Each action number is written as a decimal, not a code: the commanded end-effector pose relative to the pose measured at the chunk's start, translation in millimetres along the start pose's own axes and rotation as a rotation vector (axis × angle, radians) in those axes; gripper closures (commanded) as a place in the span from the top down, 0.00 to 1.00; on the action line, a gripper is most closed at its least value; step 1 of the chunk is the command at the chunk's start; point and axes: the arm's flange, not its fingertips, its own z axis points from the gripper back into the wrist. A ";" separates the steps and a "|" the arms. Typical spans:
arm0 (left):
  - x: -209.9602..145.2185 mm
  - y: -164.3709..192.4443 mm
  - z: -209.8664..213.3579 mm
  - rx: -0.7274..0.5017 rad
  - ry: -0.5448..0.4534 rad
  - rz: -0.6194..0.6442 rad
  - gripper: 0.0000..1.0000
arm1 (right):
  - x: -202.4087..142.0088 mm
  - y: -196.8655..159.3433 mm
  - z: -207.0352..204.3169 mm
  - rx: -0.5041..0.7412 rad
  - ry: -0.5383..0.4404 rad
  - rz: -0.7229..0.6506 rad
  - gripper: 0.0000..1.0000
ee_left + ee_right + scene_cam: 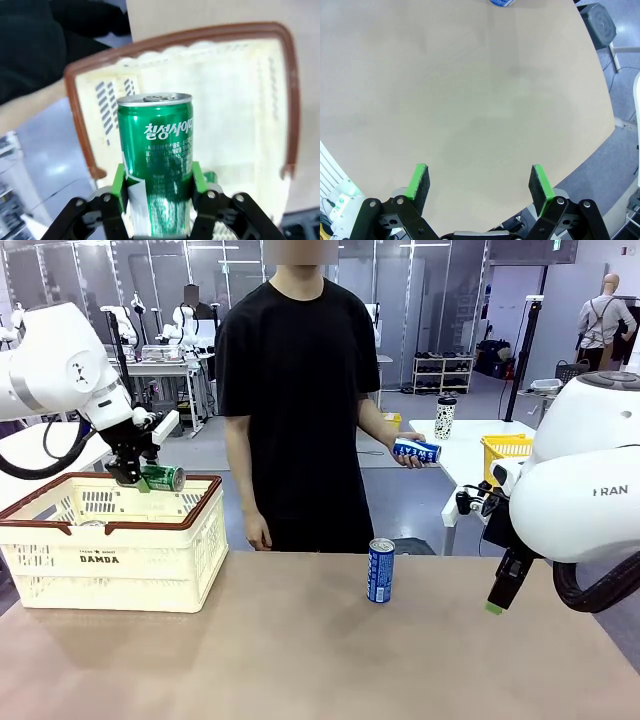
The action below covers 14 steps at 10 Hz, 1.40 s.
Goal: Place the drinks into the Shopping basket.
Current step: Pick up one drink and place it into the Shopping basket.
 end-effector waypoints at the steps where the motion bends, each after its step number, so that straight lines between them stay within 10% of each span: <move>1: -3.8 -4.7 -13.0 0.001 -0.077 -0.010 0.58 | -0.3 -0.5 0.0 0.000 0.000 -0.002 1.00; 8: -2.3 -4.3 -26.6 -0.030 -0.063 0.014 0.58 | -0.3 -0.5 0.0 0.000 0.000 -0.002 1.00; 14: -40.3 20.6 -112.1 -0.291 -0.111 -0.011 0.58 | -0.3 -0.5 0.0 0.000 0.000 -0.002 1.00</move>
